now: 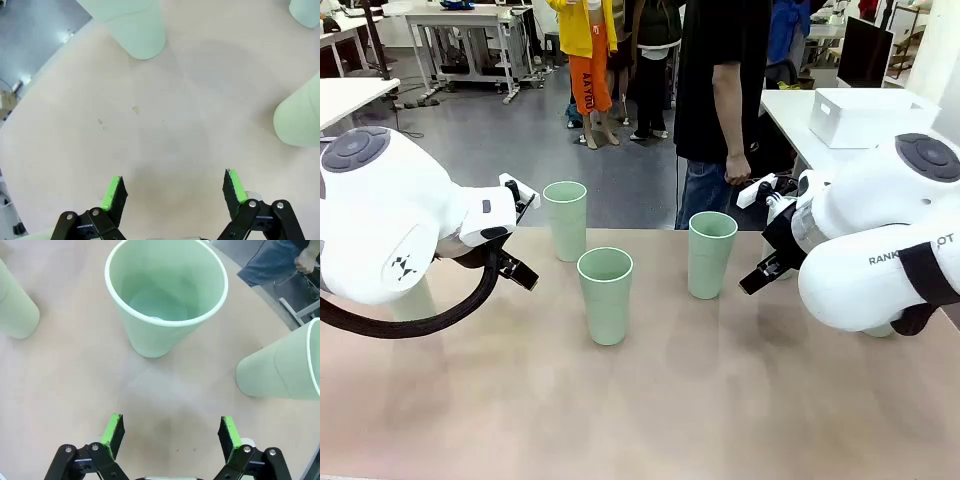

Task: Stack the cups and store them in the basket.
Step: Pick up two Reusable plastic cups , one in each hand.

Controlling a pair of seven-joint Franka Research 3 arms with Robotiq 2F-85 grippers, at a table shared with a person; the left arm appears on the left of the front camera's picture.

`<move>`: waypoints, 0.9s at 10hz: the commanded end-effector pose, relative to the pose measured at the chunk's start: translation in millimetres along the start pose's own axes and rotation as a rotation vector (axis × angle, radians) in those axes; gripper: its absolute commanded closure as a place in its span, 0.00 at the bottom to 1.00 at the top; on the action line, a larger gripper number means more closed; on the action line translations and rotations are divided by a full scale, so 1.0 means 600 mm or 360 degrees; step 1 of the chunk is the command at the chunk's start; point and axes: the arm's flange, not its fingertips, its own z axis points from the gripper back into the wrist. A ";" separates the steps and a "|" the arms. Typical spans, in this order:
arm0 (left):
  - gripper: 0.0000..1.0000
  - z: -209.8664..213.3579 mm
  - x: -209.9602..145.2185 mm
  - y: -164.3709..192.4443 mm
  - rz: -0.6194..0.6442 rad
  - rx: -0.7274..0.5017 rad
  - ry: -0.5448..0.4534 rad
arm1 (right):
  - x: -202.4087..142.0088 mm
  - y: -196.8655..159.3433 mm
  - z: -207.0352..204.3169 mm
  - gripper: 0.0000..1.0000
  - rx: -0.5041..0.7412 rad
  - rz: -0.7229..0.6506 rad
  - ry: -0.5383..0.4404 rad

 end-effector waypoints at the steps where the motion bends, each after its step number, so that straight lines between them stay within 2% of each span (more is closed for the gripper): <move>1: 0.00 0.000 0.000 0.000 0.0000 0.0000 -0.0001 | 0.000 0.000 0.000 0.00 0.0000 0.0000 -0.0001; 9: 0.00 0.000 0.000 0.000 0.0001 0.0000 0.0000 | 0.000 0.000 0.000 0.00 0.0000 0.0002 0.0000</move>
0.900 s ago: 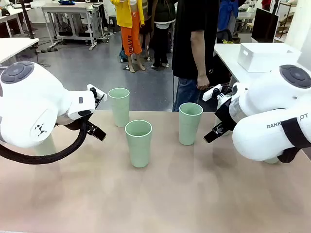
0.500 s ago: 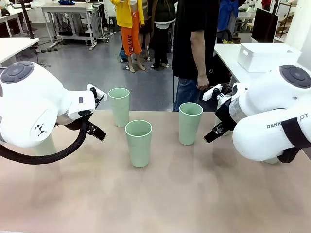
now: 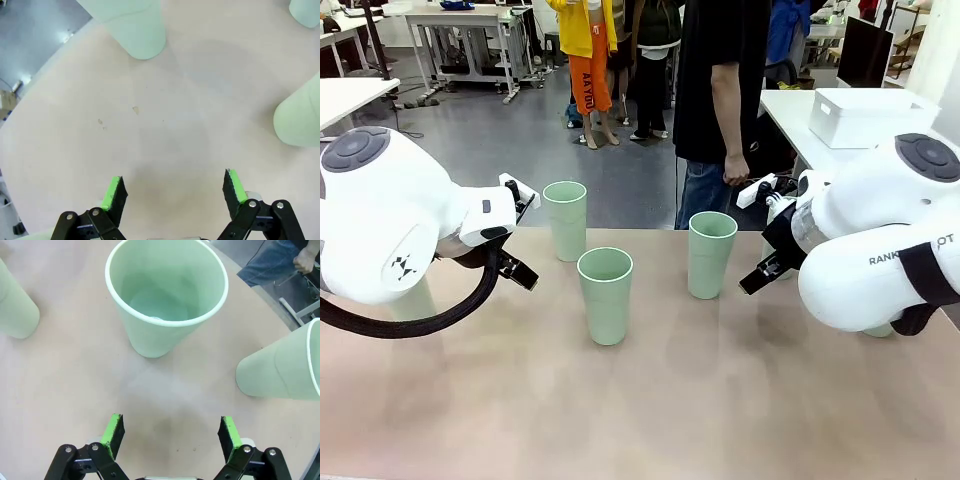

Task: Stack the cups and store them in the basket.
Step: Pick up two Reusable plastic cups , one in each hand.

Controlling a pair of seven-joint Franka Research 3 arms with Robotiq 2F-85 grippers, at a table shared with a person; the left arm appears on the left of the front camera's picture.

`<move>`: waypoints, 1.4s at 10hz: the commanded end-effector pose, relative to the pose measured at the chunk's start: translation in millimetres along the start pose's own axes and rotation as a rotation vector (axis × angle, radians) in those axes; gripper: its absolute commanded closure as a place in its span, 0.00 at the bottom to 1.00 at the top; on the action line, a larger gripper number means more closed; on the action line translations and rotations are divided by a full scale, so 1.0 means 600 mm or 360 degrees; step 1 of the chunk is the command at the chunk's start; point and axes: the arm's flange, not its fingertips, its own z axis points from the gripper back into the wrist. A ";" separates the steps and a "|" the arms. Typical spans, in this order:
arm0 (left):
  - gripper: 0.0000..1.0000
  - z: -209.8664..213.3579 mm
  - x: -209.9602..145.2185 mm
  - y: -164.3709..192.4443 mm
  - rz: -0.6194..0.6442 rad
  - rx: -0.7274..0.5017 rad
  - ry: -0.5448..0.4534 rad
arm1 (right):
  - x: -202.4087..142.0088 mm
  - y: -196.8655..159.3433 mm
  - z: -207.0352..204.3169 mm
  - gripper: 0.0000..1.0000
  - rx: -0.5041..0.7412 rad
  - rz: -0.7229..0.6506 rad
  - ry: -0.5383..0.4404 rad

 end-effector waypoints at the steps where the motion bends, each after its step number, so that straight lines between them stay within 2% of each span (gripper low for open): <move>1: 0.00 0.038 0.018 0.016 0.0002 -0.0080 -0.0075 | 0.026 -0.011 0.031 0.00 -0.0021 -0.0002 -0.0069; 4: 0.00 0.155 0.062 0.094 0.0022 -0.0181 -0.0177 | 0.098 -0.078 0.138 0.00 0.0055 -0.0047 -0.0138; 6: 0.00 0.236 0.079 0.164 -0.0114 -0.0297 -0.0206 | 0.109 -0.130 0.202 0.00 0.0164 -0.0039 -0.0165; 7: 0.00 0.264 0.076 0.211 -0.0239 -0.0462 -0.0248 | 0.105 -0.172 0.231 0.00 0.0269 0.0007 -0.0180; 10: 0.00 0.294 0.028 0.327 -0.0535 -0.0711 -0.0434 | 0.063 -0.302 0.287 0.00 0.0494 0.0240 -0.0297; 12: 0.00 0.274 -0.013 0.401 -0.0768 -0.0876 -0.0574 | 0.032 -0.390 0.283 0.00 0.0664 0.0452 -0.0435; 14: 0.00 0.264 -0.050 0.421 -0.1020 -0.0932 -0.0771 | 0.008 -0.444 0.251 0.00 0.0808 0.0647 -0.0467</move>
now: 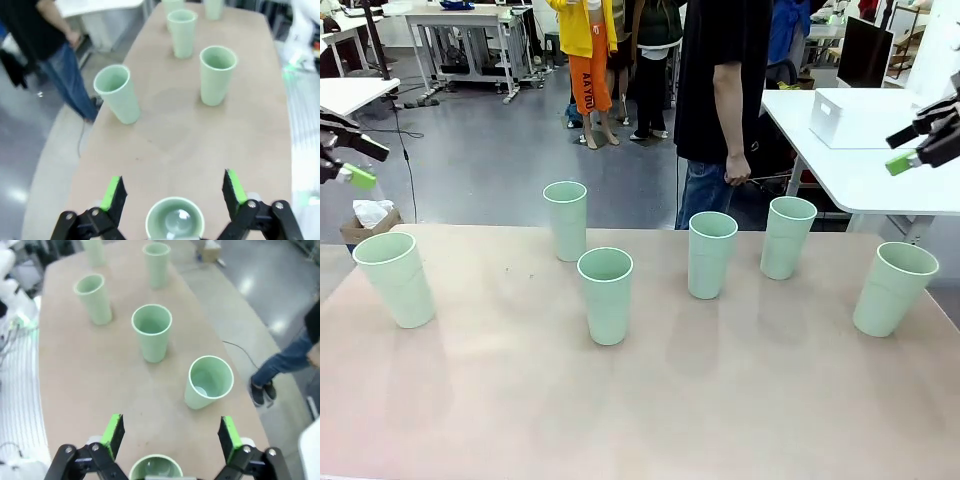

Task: Stack the cups and store them in the basket.
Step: Pick up two Reusable plastic cups , one in each hand.

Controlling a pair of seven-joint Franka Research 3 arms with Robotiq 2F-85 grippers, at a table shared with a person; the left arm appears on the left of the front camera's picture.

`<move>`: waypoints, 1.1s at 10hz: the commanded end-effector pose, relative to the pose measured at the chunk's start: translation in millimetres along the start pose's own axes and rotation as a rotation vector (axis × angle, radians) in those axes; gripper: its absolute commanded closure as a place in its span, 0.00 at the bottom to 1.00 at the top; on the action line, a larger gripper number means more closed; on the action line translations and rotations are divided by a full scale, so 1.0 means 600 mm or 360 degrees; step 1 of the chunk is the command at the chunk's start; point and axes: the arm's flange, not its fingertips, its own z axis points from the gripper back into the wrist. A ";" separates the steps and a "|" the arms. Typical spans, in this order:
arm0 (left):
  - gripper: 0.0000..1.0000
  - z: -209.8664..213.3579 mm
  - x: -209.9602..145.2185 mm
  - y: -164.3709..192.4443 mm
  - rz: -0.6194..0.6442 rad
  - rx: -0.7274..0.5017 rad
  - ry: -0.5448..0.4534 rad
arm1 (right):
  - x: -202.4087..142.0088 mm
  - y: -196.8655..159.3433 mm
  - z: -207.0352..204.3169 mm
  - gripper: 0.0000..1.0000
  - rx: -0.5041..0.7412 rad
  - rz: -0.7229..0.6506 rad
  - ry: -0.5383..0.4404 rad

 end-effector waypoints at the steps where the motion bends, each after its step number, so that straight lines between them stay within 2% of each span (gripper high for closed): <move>1: 0.00 0.002 -0.011 0.023 -0.0141 -0.0043 -0.0091 | -0.032 -0.061 -0.017 0.00 0.0163 0.0127 -0.0023; 2: 0.00 -0.005 0.003 0.012 -0.0021 0.0039 -0.0010 | -0.036 -0.032 -0.040 0.00 0.0220 0.0157 -0.0056; 3: 0.00 0.001 -0.017 0.005 -0.0093 -0.0027 -0.0049 | -0.022 -0.021 -0.011 0.00 0.0084 0.0071 -0.0021; 5: 0.00 0.001 -0.017 0.005 -0.0093 -0.0027 -0.0049 | -0.022 -0.021 -0.011 0.00 0.0084 0.0071 -0.0021; 6: 0.00 -0.005 -0.021 0.008 -0.0060 -0.0023 -0.0020 | -0.041 -0.031 -0.030 0.00 0.0142 0.0098 -0.0003; 8: 0.00 0.079 -0.072 0.016 -0.0075 0.0006 -0.0103 | -0.109 -0.072 0.055 0.00 0.0064 -0.0046 -0.0178; 11: 0.00 0.151 -0.145 0.010 -0.0092 0.0005 -0.0194 | -0.177 -0.087 0.111 0.00 0.0025 -0.0182 -0.0326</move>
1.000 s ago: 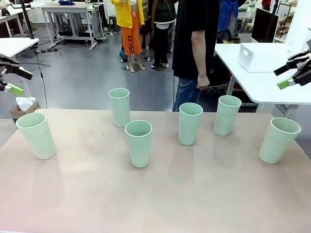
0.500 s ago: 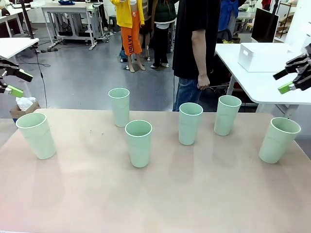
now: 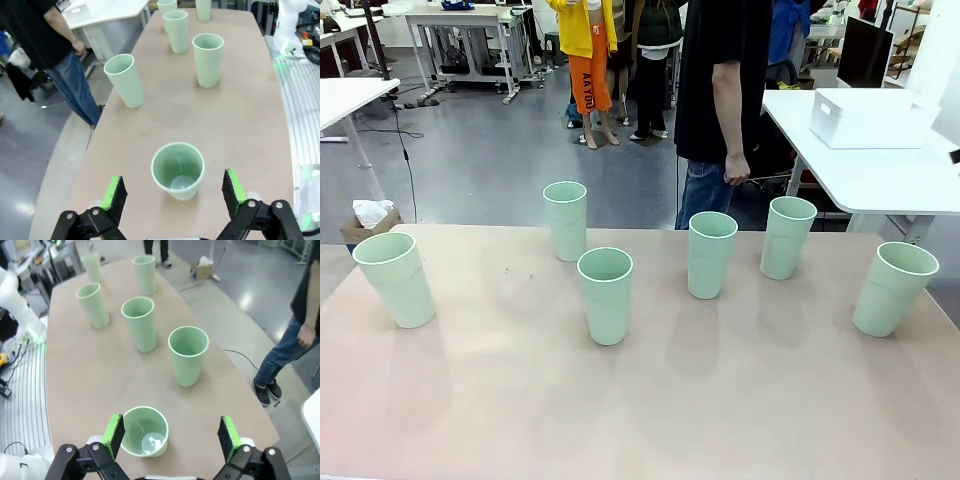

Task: Stack the cups and store them in the basket.
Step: Pick up two Reusable plastic cups , one in each hand.

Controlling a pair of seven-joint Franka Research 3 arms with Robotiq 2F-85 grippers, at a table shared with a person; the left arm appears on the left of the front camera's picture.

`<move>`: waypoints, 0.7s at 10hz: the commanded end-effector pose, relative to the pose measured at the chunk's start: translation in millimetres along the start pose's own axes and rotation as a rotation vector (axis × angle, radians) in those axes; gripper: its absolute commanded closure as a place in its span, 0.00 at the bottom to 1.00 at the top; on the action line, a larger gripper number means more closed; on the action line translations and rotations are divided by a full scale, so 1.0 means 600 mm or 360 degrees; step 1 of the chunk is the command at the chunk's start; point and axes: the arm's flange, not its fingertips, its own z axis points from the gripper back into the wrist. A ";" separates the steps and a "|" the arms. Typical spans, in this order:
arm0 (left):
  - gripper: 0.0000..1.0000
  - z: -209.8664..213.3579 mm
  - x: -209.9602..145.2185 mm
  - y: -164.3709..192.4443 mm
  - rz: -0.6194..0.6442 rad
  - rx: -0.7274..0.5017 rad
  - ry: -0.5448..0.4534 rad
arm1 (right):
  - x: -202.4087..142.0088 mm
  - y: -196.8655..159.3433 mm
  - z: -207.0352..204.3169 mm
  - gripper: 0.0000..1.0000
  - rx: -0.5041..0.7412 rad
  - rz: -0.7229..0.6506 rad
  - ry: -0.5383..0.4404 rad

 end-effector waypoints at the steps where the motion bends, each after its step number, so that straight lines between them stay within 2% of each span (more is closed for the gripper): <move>1: 0.00 0.029 -0.025 0.008 -0.0043 -0.0005 -0.0137 | -0.005 -0.016 0.007 0.00 0.0014 0.0015 -0.0130; 4: 0.00 0.070 -0.042 -0.020 -0.0093 0.0030 -0.0279 | -0.022 -0.001 0.044 0.00 -0.0004 0.0030 -0.0253; 7: 0.00 0.075 -0.038 -0.027 -0.0113 0.0014 -0.0304 | -0.023 0.006 0.053 0.00 -0.0020 0.0042 -0.0279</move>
